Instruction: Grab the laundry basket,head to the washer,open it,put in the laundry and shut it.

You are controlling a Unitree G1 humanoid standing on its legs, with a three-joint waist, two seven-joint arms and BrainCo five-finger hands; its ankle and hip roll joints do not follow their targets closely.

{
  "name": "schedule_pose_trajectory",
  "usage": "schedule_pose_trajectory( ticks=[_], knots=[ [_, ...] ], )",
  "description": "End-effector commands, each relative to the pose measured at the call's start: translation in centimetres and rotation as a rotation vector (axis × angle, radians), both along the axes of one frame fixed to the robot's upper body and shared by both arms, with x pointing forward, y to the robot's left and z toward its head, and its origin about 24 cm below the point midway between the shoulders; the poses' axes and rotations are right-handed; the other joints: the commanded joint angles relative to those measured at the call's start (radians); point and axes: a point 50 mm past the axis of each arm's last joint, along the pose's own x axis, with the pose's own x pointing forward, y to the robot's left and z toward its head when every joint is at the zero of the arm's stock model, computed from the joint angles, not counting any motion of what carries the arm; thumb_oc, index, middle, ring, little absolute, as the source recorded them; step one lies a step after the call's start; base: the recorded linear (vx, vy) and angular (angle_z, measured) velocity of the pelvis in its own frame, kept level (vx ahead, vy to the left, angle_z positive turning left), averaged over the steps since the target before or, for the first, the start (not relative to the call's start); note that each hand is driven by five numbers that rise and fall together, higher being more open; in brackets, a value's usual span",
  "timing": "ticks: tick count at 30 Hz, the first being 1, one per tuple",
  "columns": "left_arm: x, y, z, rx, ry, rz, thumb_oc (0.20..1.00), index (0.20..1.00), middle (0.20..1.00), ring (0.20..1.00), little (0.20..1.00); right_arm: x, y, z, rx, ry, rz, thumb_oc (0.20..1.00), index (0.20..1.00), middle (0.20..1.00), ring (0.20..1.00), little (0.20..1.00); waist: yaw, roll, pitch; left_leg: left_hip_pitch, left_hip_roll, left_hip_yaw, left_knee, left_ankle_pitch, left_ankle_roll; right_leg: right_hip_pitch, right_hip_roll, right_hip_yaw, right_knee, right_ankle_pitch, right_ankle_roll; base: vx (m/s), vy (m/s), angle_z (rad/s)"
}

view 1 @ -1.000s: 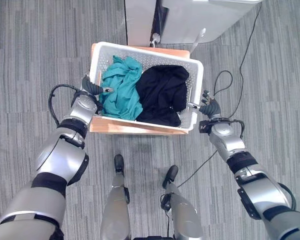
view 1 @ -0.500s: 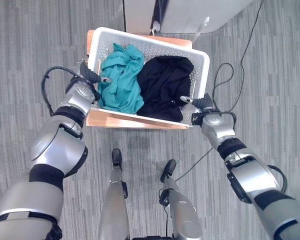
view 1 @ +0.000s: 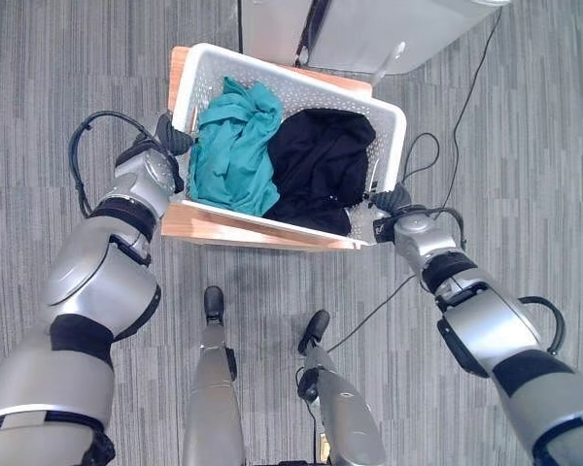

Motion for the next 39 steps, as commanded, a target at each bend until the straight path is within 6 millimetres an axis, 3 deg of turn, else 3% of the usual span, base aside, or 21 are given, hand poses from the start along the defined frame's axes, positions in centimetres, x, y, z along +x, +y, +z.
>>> schedule_pose_trajectory(
  ticks=[1,8,13,15,23,24,29,34,38,39],
  knots=[
    [-0.1,0.9,1.7,0.127,-0.018,0.035,0.2,0.2,0.2,0.2,0.2,0.2,1.2,1.0,-0.043,-0.047,0.098,0.2,0.2,0.2,0.2,0.2,0.035,0.05,0.074,0.098,-0.013,-0.095,-0.073,-0.079,0.009,0.054,-0.062,0.028,0.071,-0.1,0.096,-0.01,-0.003,-0.03],
    [-0.5,1.1,-0.4,0.134,-0.005,-0.017,0.2,0.2,0.2,0.2,0.2,-0.5,0.6,1.6,-0.014,-0.15,0.126,0.2,0.2,0.2,0.2,0.2,0.033,0.057,0.058,0.12,-0.011,-0.095,-0.091,-0.078,0.008,0.063,-0.057,0.034,0.066,-0.108,0.096,0.0,0.0,0.0],
    [-0.9,0.6,-1.5,0.15,-0.022,-0.092,0.2,0.2,0.2,0.2,0.2,-2.1,-2.4,1.5,-0.019,-0.212,0.087,0.2,0.2,0.2,0.2,0.2,0.028,0.06,0.02,0.144,-0.018,-0.095,-0.102,-0.069,0.014,0.078,-0.064,0.032,0.064,-0.111,0.09,-0.02,-0.016,-0.01],
    [-1.9,-0.7,-2.1,0.142,-0.053,-0.211,0.2,0.2,0.2,0.2,0.2,-4.1,-5.4,0.2,-0.02,-0.213,0.048,0.2,0.2,0.2,0.2,0.2,0.028,0.07,-0.02,0.196,-0.018,-0.095,-0.102,-0.09,0.013,0.118,-0.06,0.041,0.068,-0.132,0.089,0.06,-0.056,0.0],
    [-5.0,-1.1,-5.2,0.086,-0.011,-0.361,0.2,0.2,0.2,0.2,0.2,-8.3,-9.6,-2.9,-0.039,-0.145,0.005,0.2,0.2,0.2,0.2,0.2,0.028,0.09,-0.105,0.305,-0.004,-0.087,-0.118,-0.11,0.006,0.205,-0.052,0.046,0.095,-0.185,0.083,0.05,-0.061,-0.04],
    [-6.1,-1.0,-6.4,0.053,0.021,-0.395,0.2,0.2,0.2,0.2,0.2,-9.5,-10.7,-3.6,-0.055,-0.112,-0.003,0.2,0.2,0.2,0.2,0.2,0.023,0.101,-0.135,0.337,-0.001,-0.087,-0.119,-0.109,0.007,0.226,-0.044,0.046,0.109,-0.205,0.078,0.03,-0.081,-0.05],
    [-8.0,-1.1,-9.9,-0.055,0.134,-0.44,0.2,0.2,0.2,0.2,0.2,-12.2,-12.8,-5.9,-0.062,-0.014,-0.026,0.2,0.2,0.2,0.2,0.2,0.023,0.122,-0.195,0.415,0.025,-0.085,-0.121,-0.112,-0.004,0.301,-0.007,0.045,0.12,-0.258,0.056,0.01,-0.134,-0.04],
    [-8.2,-2.0,-11.7,-0.134,0.188,-0.449,0.2,0.2,0.2,0.2,0.2,-13.9,-14.1,-6.7,-0.079,0.034,-0.05,0.2,0.2,0.2,0.2,0.2,0.01,0.141,-0.226,0.448,0.063,-0.087,-0.131,-0.07,-0.029,0.359,0.048,0.048,0.082,-0.282,0.026,-0.02,-0.144,-0.04],
    [-7.4,-3.9,-11.1,-0.163,0.161,-0.489,0.2,0.2,0.2,0.2,0.2,-14.9,-15.2,-6.2,-0.079,0.003,-0.091,0.2,0.2,0.2,0.2,0.2,-0.005,0.162,-0.247,0.441,0.096,-0.08,-0.198,0.025,-0.078,0.375,0.082,0.022,0.022,-0.283,0.016,-0.1,-0.075,-0.01],
    [-7.3,-4.0,-11.1,-0.163,0.161,-0.492,0.2,0.2,0.2,0.2,0.2,-15.0,-15.3,-6.1,-0.079,0.003,-0.094,0.2,0.2,0.2,0.2,0.2,-0.005,0.164,-0.247,0.438,0.096,-0.084,-0.198,0.027,-0.079,0.375,0.084,0.019,0.02,-0.281,0.015,-0.15,-0.014,0.1]
  ],
)
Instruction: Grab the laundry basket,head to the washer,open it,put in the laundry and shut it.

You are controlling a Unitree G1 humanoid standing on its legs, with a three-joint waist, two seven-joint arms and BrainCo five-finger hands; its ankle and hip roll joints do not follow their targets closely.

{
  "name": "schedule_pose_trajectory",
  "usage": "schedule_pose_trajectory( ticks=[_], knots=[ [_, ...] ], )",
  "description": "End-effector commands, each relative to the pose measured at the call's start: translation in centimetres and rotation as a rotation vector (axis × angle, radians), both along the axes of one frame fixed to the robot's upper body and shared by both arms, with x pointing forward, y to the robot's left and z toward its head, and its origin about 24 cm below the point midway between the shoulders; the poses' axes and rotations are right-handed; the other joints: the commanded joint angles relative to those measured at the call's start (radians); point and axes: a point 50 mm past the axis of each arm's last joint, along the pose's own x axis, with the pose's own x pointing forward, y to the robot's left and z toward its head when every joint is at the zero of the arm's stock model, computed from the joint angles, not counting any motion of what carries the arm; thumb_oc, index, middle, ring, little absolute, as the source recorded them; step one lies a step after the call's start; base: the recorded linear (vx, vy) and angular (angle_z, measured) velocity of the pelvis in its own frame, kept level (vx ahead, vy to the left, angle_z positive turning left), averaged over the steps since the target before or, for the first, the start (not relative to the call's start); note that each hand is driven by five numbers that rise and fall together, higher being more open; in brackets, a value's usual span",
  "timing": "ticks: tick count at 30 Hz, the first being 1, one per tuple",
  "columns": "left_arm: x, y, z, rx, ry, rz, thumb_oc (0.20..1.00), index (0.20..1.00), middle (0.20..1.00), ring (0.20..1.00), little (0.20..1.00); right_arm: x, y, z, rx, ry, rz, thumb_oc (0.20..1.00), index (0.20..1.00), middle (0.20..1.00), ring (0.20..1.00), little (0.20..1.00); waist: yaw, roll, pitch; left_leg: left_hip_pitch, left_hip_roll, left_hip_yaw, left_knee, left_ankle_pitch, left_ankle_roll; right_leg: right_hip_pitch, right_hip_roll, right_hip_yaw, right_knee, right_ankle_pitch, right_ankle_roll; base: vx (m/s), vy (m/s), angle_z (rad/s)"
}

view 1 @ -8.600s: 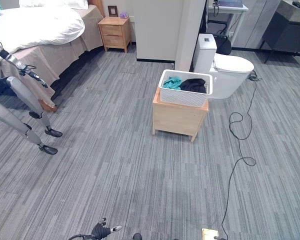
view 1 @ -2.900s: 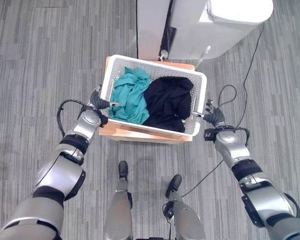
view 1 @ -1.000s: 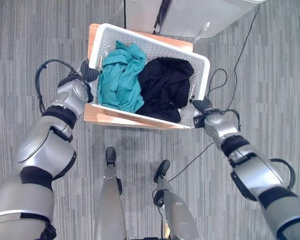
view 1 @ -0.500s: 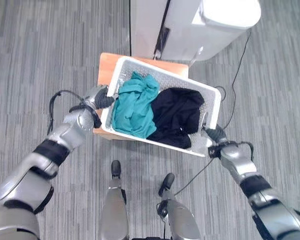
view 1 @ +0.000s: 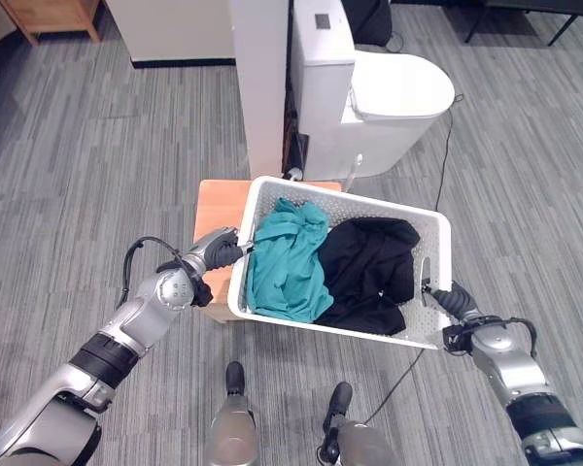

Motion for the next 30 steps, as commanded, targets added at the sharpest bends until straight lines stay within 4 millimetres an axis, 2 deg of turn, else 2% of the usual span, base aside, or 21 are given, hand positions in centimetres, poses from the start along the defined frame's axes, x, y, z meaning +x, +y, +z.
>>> schedule_pose_trajectory(
  ticks=[1,3,4,7,9,10,11,12,13,14,17,20,23,26,28,29,30],
  knots=[
    [2.6,1.2,2.3,-0.026,-0.079,0.096,0.2,0.2,0.2,0.2,0.2,0.1,-3.6,5.2,-0.062,-0.197,-0.053,0.2,0.2,0.2,0.2,0.2,-0.004,-0.009,-0.127,-0.006,0.048,-0.1,-0.014,-0.007,-0.032,0.018,0.028,0.007,0.029,-0.196,-0.001,-0.17,0.026,0.14],
    [2.9,1.0,2.8,-0.043,-0.095,0.094,0.2,0.2,0.2,0.2,0.2,0.3,-3.5,5.6,-0.064,-0.214,-0.042,0.2,0.2,0.2,0.2,0.2,-0.005,-0.022,-0.117,-0.006,0.011,-0.147,0.098,-0.097,-0.012,0.002,0.005,0.023,0.036,-0.173,0.001,-0.21,0.053,0.01],
    [2.8,0.9,2.8,-0.056,-0.095,0.091,0.2,0.2,0.2,0.2,0.2,0.6,-3.2,5.7,-0.058,-0.22,-0.034,0.2,0.2,0.2,0.2,0.2,-0.006,-0.029,-0.113,-0.002,-0.022,-0.182,0.17,-0.152,-0.004,-0.011,-0.01,0.042,0.039,-0.15,0.009,-0.2,0.136,-0.21],
    [2.3,1.5,2.0,-0.078,-0.072,0.102,0.2,0.2,0.2,0.2,0.2,1.6,-1.9,5.6,-0.025,-0.228,0.008,0.2,0.2,0.2,0.2,0.2,-0.004,-0.02,-0.11,0.029,-0.123,-0.306,0.334,-0.258,0.02,-0.06,-0.037,0.13,0.066,-0.096,0.032,-0.16,0.232,-0.59],
    [1.6,2.5,1.4,-0.084,-0.056,0.131,0.2,0.2,0.2,0.2,0.2,1.7,-1.3,5.4,0.0,-0.217,0.029,0.2,0.2,0.2,0.2,0.2,-0.005,0.0,-0.117,0.079,-0.177,-0.368,0.332,-0.349,0.057,-0.091,-0.037,0.2,0.097,-0.084,0.036,-0.11,0.3,-1.06],
    [1.5,2.7,1.2,-0.082,-0.051,0.136,0.2,0.2,0.2,0.2,0.2,1.7,-1.2,5.3,0.007,-0.213,0.034,0.2,0.2,0.2,0.2,0.2,-0.014,0.006,-0.121,0.095,-0.191,-0.38,0.315,-0.371,0.07,-0.106,-0.044,0.212,0.11,-0.075,0.039,-0.08,0.214,-1.01],
    [1.5,2.7,1.2,-0.082,-0.05,0.137,0.2,0.2,0.2,0.2,0.2,1.7,-1.1,5.3,0.006,-0.212,0.035,0.2,0.2,0.2,0.2,0.2,-0.013,0.006,-0.121,0.096,-0.191,-0.378,0.313,-0.37,0.071,-0.108,-0.045,0.215,0.113,-0.076,0.04,-0.17,0.334,-0.74],
    [1.4,2.5,0.8,-0.079,-0.038,0.134,0.2,0.2,0.2,0.2,0.2,1.3,-1.3,4.9,0.02,-0.206,0.018,0.2,0.2,0.2,0.2,0.2,-0.033,0.015,-0.121,0.109,-0.223,-0.372,0.287,-0.385,0.1,-0.142,-0.075,0.232,0.136,-0.046,0.057,-0.12,0.239,-0.63],
    [1.4,2.5,0.7,-0.079,-0.037,0.133,0.2,0.2,0.2,0.2,0.2,1.3,-1.3,4.9,0.02,-0.205,0.017,0.2,0.2,0.2,0.2,0.2,-0.03,0.013,-0.121,0.11,-0.225,-0.369,0.283,-0.382,0.101,-0.144,-0.077,0.236,0.138,-0.046,0.059,-0.27,0.472,-0.47],
    [1.4,2.5,0.4,-0.06,-0.03,0.137,0.2,0.2,0.2,0.2,0.2,1.1,-1.3,4.5,0.035,-0.197,0.003,0.2,0.2,0.2,0.2,0.2,-0.032,0.018,-0.129,0.127,-0.244,-0.325,0.235,-0.373,0.123,-0.168,-0.112,0.238,0.122,-0.001,0.092,-0.21,0.341,-0.41],
    [1.5,2.8,0.7,-0.026,-0.04,0.143,0.2,0.2,0.2,0.2,0.2,0.9,-1.3,3.5,0.046,-0.177,-0.026,0.2,0.2,0.2,0.2,0.2,-0.029,0.02,-0.128,0.127,-0.268,-0.271,0.175,-0.341,0.15,-0.203,-0.162,0.226,0.096,0.055,0.123,-0.27,0.293,-0.76],
    [1.7,3.5,1.0,0.002,-0.047,0.167,0.2,0.2,0.2,0.2,0.2,1.7,-0.3,2.9,0.053,-0.158,-0.006,0.2,0.2,0.2,0.2,0.2,0.0,0.044,-0.115,0.101,-0.259,-0.212,0.135,-0.292,0.173,-0.183,-0.17,0.116,0.175,-0.033,0.092,-0.32,0.128,-0.68],
    [2.0,4.0,1.4,0.02,-0.058,0.19,0.2,0.2,0.2,0.2,0.2,2.5,0.7,2.5,0.069,-0.15,0.005,0.2,0.2,0.2,0.2,0.2,0.028,0.046,-0.122,0.082,-0.252,-0.167,0.111,-0.246,0.193,-0.141,-0.153,0.061,0.328,-0.102,0.071,-0.26,0.065,-0.94],
    [2.2,4.6,2.1,0.023,-0.074,0.207,0.2,0.2,0.2,0.2,0.2,3.7,1.5,2.2,0.084,-0.136,0.006,0.2,0.2,0.2,0.2,0.2,0.085,0.036,-0.145,0.059,-0.246,-0.096,0.109,-0.222,0.202,-0.074,-0.148,-0.008,0.423,-0.172,0.06,-0.22,-0.03,-0.55],
    [2.2,5.2,2.6,0.022,-0.085,0.222,0.2,0.2,0.2,0.2,0.2,4.7,2.2,2.3,0.088,-0.128,0.016,0.2,0.2,0.2,0.2,0.2,0.131,0.023,-0.158,0.039,-0.24,-0.037,0.121,-0.216,0.202,-0.014,-0.165,-0.046,0.441,-0.186,0.059,-0.26,-0.133,-1.14],
    [2.3,5.9,2.9,0.019,-0.084,0.25,0.2,0.2,0.2,0.2,0.2,5.8,2.8,2.7,0.074,-0.121,0.028,0.2,0.2,0.2,0.2,0.2,0.17,0.005,-0.173,0.015,-0.234,0.002,0.13,-0.217,0.195,0.044,-0.18,-0.042,0.454,-0.185,0.08,-0.21,-0.159,-1.15],
    [2.4,6.0,2.9,0.019,-0.086,0.251,0.2,0.2,0.2,0.2,0.2,5.9,2.8,2.8,0.075,-0.123,0.029,0.2,0.2,0.2,0.2,0.2,0.174,0.003,-0.171,0.015,-0.233,0.006,0.13,-0.218,0.195,0.042,-0.181,-0.037,0.454,-0.184,0.081,-0.22,-0.201,-1.54]
  ],
)
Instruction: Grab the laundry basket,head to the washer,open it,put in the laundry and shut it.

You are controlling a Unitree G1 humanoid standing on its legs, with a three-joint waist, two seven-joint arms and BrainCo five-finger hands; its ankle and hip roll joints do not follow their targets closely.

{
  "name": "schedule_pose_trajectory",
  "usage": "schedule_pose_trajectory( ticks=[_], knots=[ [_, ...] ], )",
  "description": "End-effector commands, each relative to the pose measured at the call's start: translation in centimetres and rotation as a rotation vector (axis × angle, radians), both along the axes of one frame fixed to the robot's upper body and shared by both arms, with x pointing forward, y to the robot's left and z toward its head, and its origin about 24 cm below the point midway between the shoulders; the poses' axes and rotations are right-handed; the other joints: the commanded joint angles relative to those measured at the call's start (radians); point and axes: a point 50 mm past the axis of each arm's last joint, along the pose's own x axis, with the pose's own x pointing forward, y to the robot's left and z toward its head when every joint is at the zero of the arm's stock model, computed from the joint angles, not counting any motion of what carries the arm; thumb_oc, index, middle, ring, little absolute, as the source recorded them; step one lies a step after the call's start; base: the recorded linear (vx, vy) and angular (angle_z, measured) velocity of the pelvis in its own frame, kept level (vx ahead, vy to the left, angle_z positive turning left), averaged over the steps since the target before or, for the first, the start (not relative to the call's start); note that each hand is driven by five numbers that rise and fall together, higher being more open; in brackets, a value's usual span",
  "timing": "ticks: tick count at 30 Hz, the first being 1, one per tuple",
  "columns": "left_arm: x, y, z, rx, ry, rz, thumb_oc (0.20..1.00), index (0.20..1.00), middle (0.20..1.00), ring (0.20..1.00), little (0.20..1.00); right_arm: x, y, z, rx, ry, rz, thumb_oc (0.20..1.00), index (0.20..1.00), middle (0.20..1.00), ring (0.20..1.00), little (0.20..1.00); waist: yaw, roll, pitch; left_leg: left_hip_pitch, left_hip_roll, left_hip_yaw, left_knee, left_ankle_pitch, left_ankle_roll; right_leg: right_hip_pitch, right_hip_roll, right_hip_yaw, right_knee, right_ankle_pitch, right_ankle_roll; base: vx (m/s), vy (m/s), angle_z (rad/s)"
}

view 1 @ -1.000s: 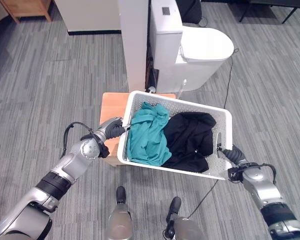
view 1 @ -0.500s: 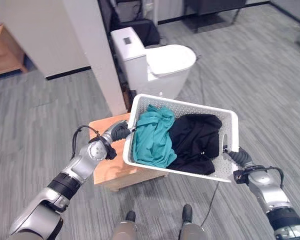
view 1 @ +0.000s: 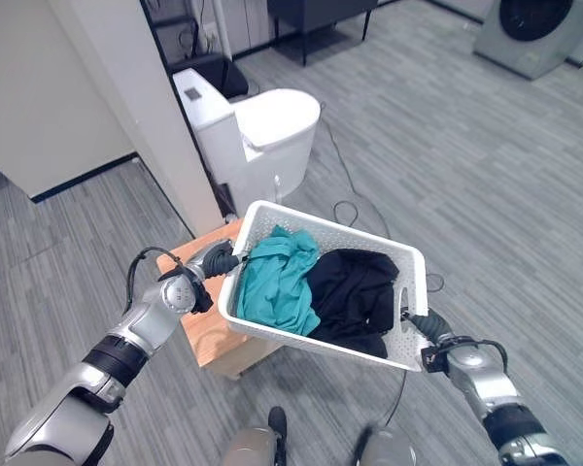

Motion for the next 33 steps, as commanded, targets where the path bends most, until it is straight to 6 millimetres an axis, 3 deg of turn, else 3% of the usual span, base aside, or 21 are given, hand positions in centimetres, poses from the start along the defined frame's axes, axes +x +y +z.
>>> schedule_pose_trajectory(
  ticks=[1,2,3,4,5,6,9,13,15,17,20,22,28,31,33],
  knots=[
    [1.8,2.7,4.9,-0.009,-0.182,0.117,0.2,0.2,0.2,0.2,0.2,3.6,-1.3,5.7,0.016,-0.245,-0.038,0.2,0.2,0.2,0.2,0.2,0.048,-0.037,-0.087,-0.035,-0.103,-0.125,-0.055,-0.022,0.017,0.117,0.041,0.046,-0.143,0.106,0.015,-0.17,-0.15,-1.33],
    [1.9,2.9,5.1,-0.009,-0.19,0.129,0.2,0.2,0.2,0.2,0.2,3.9,-1.3,5.9,0.008,-0.243,-0.037,0.2,0.2,0.2,0.2,0.2,0.057,-0.045,-0.087,-0.05,-0.093,-0.108,-0.052,-0.011,0.007,0.138,0.049,0.049,-0.169,0.095,0.013,-0.36,-0.381,-1.07],
    [2.1,3.2,5.2,-0.023,-0.19,0.145,0.2,0.2,0.2,0.2,0.2,4.8,-1.2,6.8,-0.01,-0.258,-0.032,0.2,0.2,0.2,0.2,0.2,0.077,-0.052,-0.083,-0.082,-0.054,-0.069,-0.051,0.023,-0.023,0.17,0.069,0.033,-0.246,0.049,0.002,-0.27,-0.313,-0.72],
    [2.1,3.2,5.2,-0.024,-0.191,0.145,0.2,0.2,0.2,0.2,0.2,4.8,-1.2,6.9,-0.01,-0.259,-0.032,0.2,0.2,0.2,0.2,0.2,0.078,-0.051,-0.083,-0.083,-0.051,-0.068,-0.05,0.023,-0.026,0.17,0.072,0.034,-0.251,0.051,0.0,-0.38,-0.573,-0.89],
    [2.3,3.5,5.3,-0.04,-0.183,0.164,0.2,0.2,0.2,0.2,0.2,5.4,-1.2,7.5,-0.028,-0.268,-0.029,0.2,0.2,0.2,0.2,0.2,0.084,-0.061,-0.069,-0.107,0.009,-0.055,-0.051,0.067,-0.059,0.184,0.133,0.037,-0.331,-0.003,-0.027,-0.19,-0.359,-0.86],
    [2.3,3.5,5.3,-0.04,-0.183,0.164,0.2,0.2,0.2,0.2,0.2,5.4,-1.2,7.5,-0.027,-0.269,-0.029,0.2,0.2,0.2,0.2,0.2,0.086,-0.059,-0.068,-0.107,0.013,-0.055,-0.051,0.069,-0.063,0.185,0.138,0.038,-0.335,-0.002,-0.031,-0.25,-0.499,-0.77],
    [2.1,4.8,4.9,-0.116,-0.167,0.22,0.2,0.2,0.2,0.2,0.2,5.8,-1.1,8.5,-0.073,-0.289,0.005,0.2,0.2,0.2,0.2,0.2,0.046,-0.06,-0.045,-0.092,0.113,-0.066,-0.093,0.141,-0.108,0.188,0.236,0.089,-0.432,-0.013,-0.068,-0.21,-0.409,-0.61],
    [2.1,5.6,5.6,-0.147,-0.19,0.247,0.2,0.2,0.2,0.2,0.2,5.9,-1.2,9.1,-0.101,-0.304,0.024,0.2,0.2,0.2,0.2,0.2,0.029,-0.048,-0.033,-0.087,0.165,-0.103,-0.158,0.203,-0.117,0.178,0.3,0.134,-0.493,0.012,-0.096,-0.21,-0.274,-0.59],
    [2.3,5.6,6.1,-0.164,-0.213,0.248,0.2,0.2,0.2,0.2,0.2,6.1,-1.5,10.0,-0.118,-0.336,0.025,0.2,0.2,0.2,0.2,0.2,0.034,-0.045,-0.005,-0.113,0.151,-0.217,-0.137,0.216,-0.122,0.172,0.319,0.168,-0.509,0.024,-0.109,-0.19,-0.244,-0.4],
    [2.8,4.9,6.6,-0.169,-0.235,0.23,0.2,0.2,0.2,0.2,0.2,6.1,-1.8,10.4,-0.118,-0.351,0.022,0.2,0.2,0.2,0.2,0.2,0.032,-0.053,0.019,-0.155,0.068,-0.324,-0.036,0.16,-0.108,0.158,0.316,0.181,-0.515,0.046,-0.117,-0.19,-0.174,-0.6],
    [3.2,3.3,6.6,-0.173,-0.239,0.192,0.2,0.2,0.2,0.2,0.2,5.8,-1.7,10.6,-0.101,-0.368,0.023,0.2,0.2,0.2,0.2,0.2,0.012,-0.055,0.011,-0.13,-0.001,-0.266,0.035,0.055,-0.083,0.15,0.313,0.192,-0.518,0.057,-0.112,-0.07,-0.059,-0.37],
    [3.4,2.1,6.2,-0.179,-0.226,0.167,0.2,0.2,0.2,0.2,0.2,5.4,-1.8,10.4,-0.094,-0.37,0.026,0.2,0.2,0.2,0.2,0.2,-0.002,-0.052,-0.01,-0.118,-0.029,-0.289,0.027,0.052,-0.081,0.15,0.322,0.213,-0.528,0.064,-0.108,0.01,-0.026,-0.08],
    [3.8,0.4,5.7,-0.183,-0.206,0.128,0.2,0.2,0.2,0.2,0.2,4.3,-2.0,9.3,-0.058,-0.352,0.024,0.2,0.2,0.2,0.2,0.2,-0.037,-0.06,-0.017,-0.114,-0.015,-0.304,0.019,0.093,-0.094,0.16,0.337,0.225,-0.535,0.061,-0.128,0.04,-0.068,-0.15],
    [3.8,0.2,5.6,-0.182,-0.197,0.115,0.2,0.2,0.2,0.2,0.2,4.3,-1.8,9.1,-0.051,-0.35,0.026,0.2,0.2,0.2,0.2,0.2,-0.038,-0.065,-0.006,-0.133,-0.007,-0.318,0.078,0.095,-0.1,0.172,0.347,0.233,-0.541,0.06,-0.138,0.04,-0.112,-0.1],
    [3.7,0.2,5.4,-0.195,-0.194,0.122,0.2,0.2,0.2,0.2,0.2,3.8,-1.9,8.5,-0.038,-0.34,0.011,0.2,0.2,0.2,0.2,0.2,-0.049,-0.071,0.016,-0.184,0.025,-0.312,0.223,0.128,-0.098,0.197,0.371,0.252,-0.551,0.059,-0.156,0.05,-0.152,0.04]
  ],
)
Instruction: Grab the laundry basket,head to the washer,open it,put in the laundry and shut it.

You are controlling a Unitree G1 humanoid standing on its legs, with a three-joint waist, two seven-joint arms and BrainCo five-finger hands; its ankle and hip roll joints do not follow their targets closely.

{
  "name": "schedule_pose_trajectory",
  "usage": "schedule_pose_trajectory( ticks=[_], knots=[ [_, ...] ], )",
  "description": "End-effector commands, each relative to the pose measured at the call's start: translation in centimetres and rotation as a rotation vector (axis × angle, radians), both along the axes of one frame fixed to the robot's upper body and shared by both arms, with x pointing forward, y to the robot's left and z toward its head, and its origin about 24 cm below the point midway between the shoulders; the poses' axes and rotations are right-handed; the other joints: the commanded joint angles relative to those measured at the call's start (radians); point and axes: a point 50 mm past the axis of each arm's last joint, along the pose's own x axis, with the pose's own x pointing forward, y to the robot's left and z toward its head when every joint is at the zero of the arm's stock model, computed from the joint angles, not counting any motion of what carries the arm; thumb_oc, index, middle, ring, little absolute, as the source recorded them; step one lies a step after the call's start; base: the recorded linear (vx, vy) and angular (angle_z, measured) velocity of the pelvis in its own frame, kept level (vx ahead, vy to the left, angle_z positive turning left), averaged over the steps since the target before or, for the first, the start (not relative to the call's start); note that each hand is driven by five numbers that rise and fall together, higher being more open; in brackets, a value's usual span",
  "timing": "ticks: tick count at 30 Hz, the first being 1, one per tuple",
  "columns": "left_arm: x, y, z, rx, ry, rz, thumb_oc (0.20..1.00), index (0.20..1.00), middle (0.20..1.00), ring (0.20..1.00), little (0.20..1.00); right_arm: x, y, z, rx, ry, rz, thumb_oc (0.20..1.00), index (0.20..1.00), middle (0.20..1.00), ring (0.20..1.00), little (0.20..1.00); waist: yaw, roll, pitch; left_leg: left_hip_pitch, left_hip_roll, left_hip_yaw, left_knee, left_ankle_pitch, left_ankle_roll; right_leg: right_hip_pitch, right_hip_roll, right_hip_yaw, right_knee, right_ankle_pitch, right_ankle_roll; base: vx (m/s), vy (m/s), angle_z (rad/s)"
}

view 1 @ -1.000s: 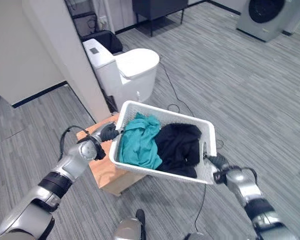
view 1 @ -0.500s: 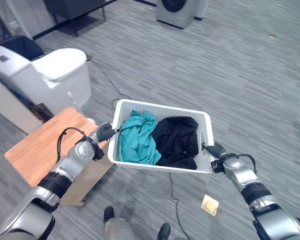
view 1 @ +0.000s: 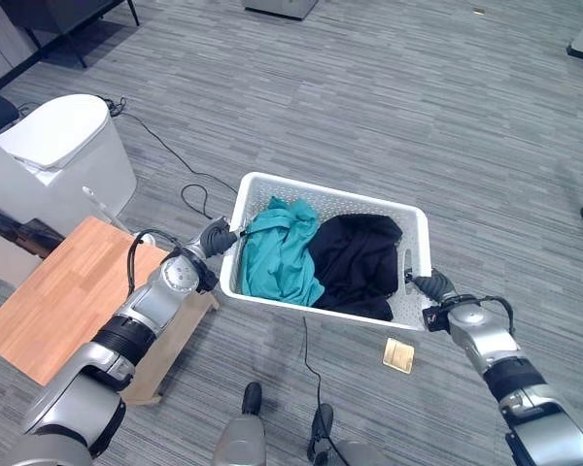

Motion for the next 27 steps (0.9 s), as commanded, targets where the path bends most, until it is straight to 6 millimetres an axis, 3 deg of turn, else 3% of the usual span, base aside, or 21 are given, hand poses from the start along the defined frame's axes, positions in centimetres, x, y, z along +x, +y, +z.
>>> schedule_pose_trajectory(
  ticks=[1,4,5,7,8,9,12,15,16,17,18,20,21,23,24,25,26,27],
  knots=[
    [1.6,1.7,3.9,0.009,-0.142,0.083,0.2,0.2,0.2,0.2,0.2,1.5,-0.5,5.2,0.039,-0.244,0.029,0.2,0.2,0.2,0.2,0.2,0.002,-0.038,-0.034,-0.17,-0.001,-0.025,0.316,0.025,0.057,0.102,0.018,0.001,0.031,-0.152,0.028,0.05,-0.12,0.01],
    [1.7,1.4,3.4,0.005,-0.131,0.087,0.2,0.2,0.2,0.2,0.2,1.2,-0.4,4.9,0.048,-0.239,0.028,0.2,0.2,0.2,0.2,0.2,-0.003,-0.041,-0.031,-0.221,0.012,0.036,0.447,-0.008,0.071,0.116,0.026,-0.008,0.022,-0.158,0.024,0.11,-0.092,-0.02],
    [1.7,1.2,3.4,0.008,-0.13,0.082,0.2,0.2,0.2,0.2,0.2,1.1,-0.3,4.8,0.053,-0.233,0.028,0.2,0.2,0.2,0.2,0.2,-0.005,-0.045,-0.034,-0.228,0.006,0.063,0.437,-0.023,0.075,0.12,0.026,-0.011,0.019,-0.161,0.024,0.19,-0.033,0.08],
    [1.8,1.5,3.4,0.028,-0.132,0.086,0.2,0.2,0.2,0.2,0.2,1.1,0.1,4.5,0.056,-0.221,0.047,0.2,0.2,0.2,0.2,0.2,0.011,-0.056,-0.044,-0.263,-0.061,0.092,0.385,-0.092,0.1,0.127,0.025,-0.008,0.015,-0.17,0.036,0.17,0.003,0.1],
    [1.7,1.5,3.4,0.029,-0.132,0.086,0.2,0.2,0.2,0.2,0.2,1.0,0.1,4.4,0.056,-0.22,0.047,0.2,0.2,0.2,0.2,0.2,0.011,-0.057,-0.046,-0.264,-0.062,0.093,0.384,-0.093,0.101,0.126,0.024,-0.008,0.015,-0.171,0.036,0.27,0.019,0.11],
    [1.7,2.1,3.6,0.054,-0.13,0.096,0.2,0.2,0.2,0.2,0.2,1.3,1.0,4.3,0.067,-0.216,0.078,0.2,0.2,0.2,0.2,0.2,0.043,-0.066,-0.057,-0.274,-0.113,0.085,0.24,-0.059,0.106,0.133,0.04,0.005,0.02,-0.184,0.044,0.33,0.01,0.05],
    [1.6,2.8,3.3,0.066,-0.114,0.112,0.2,0.2,0.2,0.2,0.2,2.1,2.6,4.3,0.091,-0.22,0.111,0.2,0.2,0.2,0.2,0.2,0.076,-0.077,-0.071,-0.287,-0.125,0.102,0.025,0.014,0.1,0.149,0.067,0.012,0.044,-0.222,0.043,0.41,0.0,-0.27],
    [1.7,3.1,3.4,0.072,-0.112,0.118,0.2,0.2,0.2,0.2,0.2,2.6,3.7,4.0,0.113,-0.215,0.121,0.2,0.2,0.2,0.2,0.2,0.093,-0.092,-0.077,-0.306,-0.132,0.155,-0.028,-0.003,0.103,0.182,0.076,0.025,0.064,-0.251,0.048,0.44,0.025,-0.27],
    [1.5,4.1,3.6,0.09,-0.109,0.14,0.2,0.2,0.2,0.2,0.2,2.6,4.6,3.5,0.134,-0.199,0.133,0.2,0.2,0.2,0.2,0.2,0.108,-0.108,-0.097,-0.28,-0.123,0.226,-0.031,-0.002,0.127,0.198,0.094,0.043,0.101,-0.264,0.051,0.59,0.067,-0.18],
    [1.4,4.4,4.0,0.113,-0.119,0.141,0.2,0.2,0.2,0.2,0.2,2.4,5.1,3.0,0.152,-0.191,0.141,0.2,0.2,0.2,0.2,0.2,0.111,-0.127,-0.111,-0.253,-0.135,0.233,-0.04,0.013,0.146,0.195,0.096,0.042,0.146,-0.253,0.059,0.79,0.102,-0.45],
    [1.3,4.7,3.9,0.125,-0.12,0.144,0.2,0.2,0.2,0.2,0.2,2.4,5.8,2.7,0.164,-0.186,0.155,0.2,0.2,0.2,0.2,0.2,0.124,-0.153,-0.123,-0.228,-0.161,0.23,-0.045,0.009,0.164,0.181,0.089,0.041,0.219,-0.201,0.096,0.63,0.125,-0.6],
    [0.9,5.1,3.1,0.136,-0.097,0.152,0.2,0.2,0.2,0.2,0.2,2.4,6.2,2.2,0.193,-0.168,0.152,0.2,0.2,0.2,0.2,0.2,0.124,-0.175,-0.132,-0.171,-0.196,0.231,-0.031,-0.039,0.2,0.112,0.041,0.043,0.421,-0.04,0.253,0.57,0.151,-0.55],
    [0.8,4.8,2.5,0.134,-0.081,0.142,0.2,0.2,0.2,0.2,0.2,2.4,6.3,2.1,0.201,-0.163,0.147,0.2,0.2,0.2,0.2,0.2,0.119,-0.171,-0.126,-0.149,-0.186,0.239,-0.013,-0.062,0.209,0.08,0.015,0.018,0.545,0.053,0.293,0.48,0.087,-0.35],
    [0.8,4.6,2.4,0.123,-0.084,0.152,0.2,0.2,0.2,0.2,0.2,2.5,6.2,2.5,0.186,-0.175,0.144,0.2,0.2,0.2,0.2,0.2,0.083,-0.137,-0.109,-0.107,-0.159,0.228,0.012,-0.09,0.218,-0.006,-0.016,-0.015,0.753,0.107,0.293,0.52,0.101,0.13],
    [1.1,4.4,2.3,0.112,-0.086,0.163,0.2,0.2,0.2,0.2,0.2,2.9,6.2,3.0,0.183,-0.198,0.136,0.2,0.2,0.2,0.2,0.2,0.054,-0.089,-0.096,-0.055,-0.126,0.234,0.01,-0.092,0.226,-0.11,-0.033,-0.052,0.83,0.093,0.293,0.6,0.193,0.45],
    [1.2,4.2,2.4,0.11,-0.09,0.16,0.2,0.2,0.2,0.2,0.2,3.0,5.9,3.2,0.179,-0.204,0.127,0.2,0.2,0.2,0.2,0.2,0.042,-0.074,-0.091,-0.027,-0.128,0.219,0.004,-0.1,0.228,-0.143,-0.061,-0.059,0.81,0.062,0.293,0.43,0.162,0.4],
    [1.2,4.2,2.4,0.11,-0.09,0.16,0.2,0.2,0.2,0.2,0.2,3.0,5.9,3.2,0.179,-0.204,0.127,0.2,0.2,0.2,0.2,0.2,0.041,-0.072,-0.092,-0.028,-0.126,0.218,0.002,-0.098,0.228,-0.144,-0.059,-0.06,0.808,0.065,0.293,0.3,0.122,0.63],
    [1.3,3.8,2.5,0.106,-0.092,0.147,0.2,0.2,0.2,0.2,0.2,3.1,5.6,3.4,0.17,-0.21,0.119,0.2,0.2,0.2,0.2,0.2,0.026,-0.056,-0.088,0.007,-0.128,0.191,-0.01,-0.103,0.225,-0.188,-0.076,-0.065,0.782,0.025,0.268,0.3,0.059,0.61]
  ],
)
